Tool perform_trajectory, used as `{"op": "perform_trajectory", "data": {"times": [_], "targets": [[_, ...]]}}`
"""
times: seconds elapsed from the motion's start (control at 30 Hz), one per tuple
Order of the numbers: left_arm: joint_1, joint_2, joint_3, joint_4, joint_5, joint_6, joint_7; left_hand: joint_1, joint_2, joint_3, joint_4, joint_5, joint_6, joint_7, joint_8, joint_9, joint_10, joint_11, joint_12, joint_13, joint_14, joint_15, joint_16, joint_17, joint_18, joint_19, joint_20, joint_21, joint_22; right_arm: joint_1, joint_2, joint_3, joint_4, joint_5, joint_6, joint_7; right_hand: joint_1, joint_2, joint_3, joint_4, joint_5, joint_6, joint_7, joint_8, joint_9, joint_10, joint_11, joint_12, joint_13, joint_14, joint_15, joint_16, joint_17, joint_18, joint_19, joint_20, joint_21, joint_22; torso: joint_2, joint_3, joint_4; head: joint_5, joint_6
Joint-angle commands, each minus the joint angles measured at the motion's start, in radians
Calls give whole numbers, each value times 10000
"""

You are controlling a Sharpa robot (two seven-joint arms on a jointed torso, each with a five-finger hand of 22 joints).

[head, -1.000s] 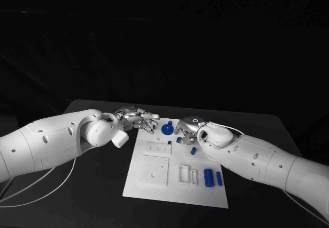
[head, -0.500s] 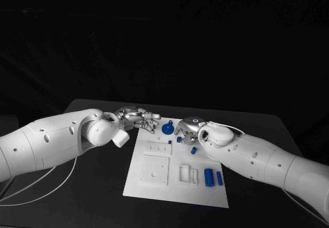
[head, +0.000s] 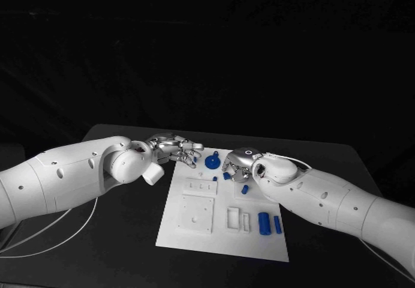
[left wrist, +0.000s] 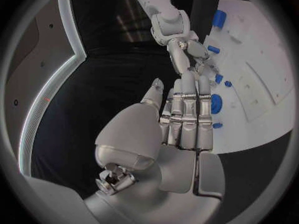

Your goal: Assemble the parts on the task board

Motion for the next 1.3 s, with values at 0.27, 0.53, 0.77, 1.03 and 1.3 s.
{"op": "perform_trajectory", "data": {"times": [0.27,0.53,0.77,1.03,1.3], "targets": [[11,36,4,-5,-24,183,17,8,-59,-15,93,-36,-62,6,28,-2,-68,28,10,-10,24,38,-30,9,-13,-54,14,32,-31,35,1,-3,-6,-78,279,92,-102,18,91,-15,42,34,-2,-22,-5,-44,-64,88,19,15,-57,14,1,-122,503,-87,-5,735,-7,-1,8,-13,-20],[11,55,4,-7,-30,193,10,-5,-58,-22,111,-39,-64,7,28,-2,-72,31,10,-9,24,40,-30,9,-13,-52,15,30,-35,49,68,-3,-108,-85,457,-18,-125,32,122,-14,32,31,49,-20,-6,-62,-41,86,11,12,-46,9,-2,-116,505,-83,-37,734,-8,-13,13,-41,-22],[12,56,4,-5,-31,182,0,-5,-58,-22,111,-39,-64,7,28,-2,-72,31,10,-9,24,40,-30,9,-13,-52,15,30,-35,51,173,-5,-219,-68,599,-89,-260,69,106,39,171,233,205,-18,-6,-87,57,121,25,8,14,12,1,-81,509,-37,-63,737,4,-11,22,-34,-48],[12,67,3,-12,-31,178,-8,-5,-58,-22,111,-39,-64,7,28,-2,-72,31,10,-9,24,40,-30,9,-13,-52,15,30,-35,51,213,-6,-258,-12,708,-194,-333,139,-195,184,339,362,336,-24,-9,-96,208,173,49,8,116,19,2,9,514,66,-87,734,-8,-21,0,-12,-75],[12,75,3,-24,-32,173,-15,10,-62,-21,128,-34,-82,10,24,-3,-75,30,13,-9,31,38,-28,10,-12,-44,14,27,-44,51,241,-11,-285,-26,527,-512,-495,176,-570,676,168,833,496,-21,-5,-43,368,245,79,38,221,68,19,98,537,169,-13,740,-10,-4,4,-21,-75]]}}
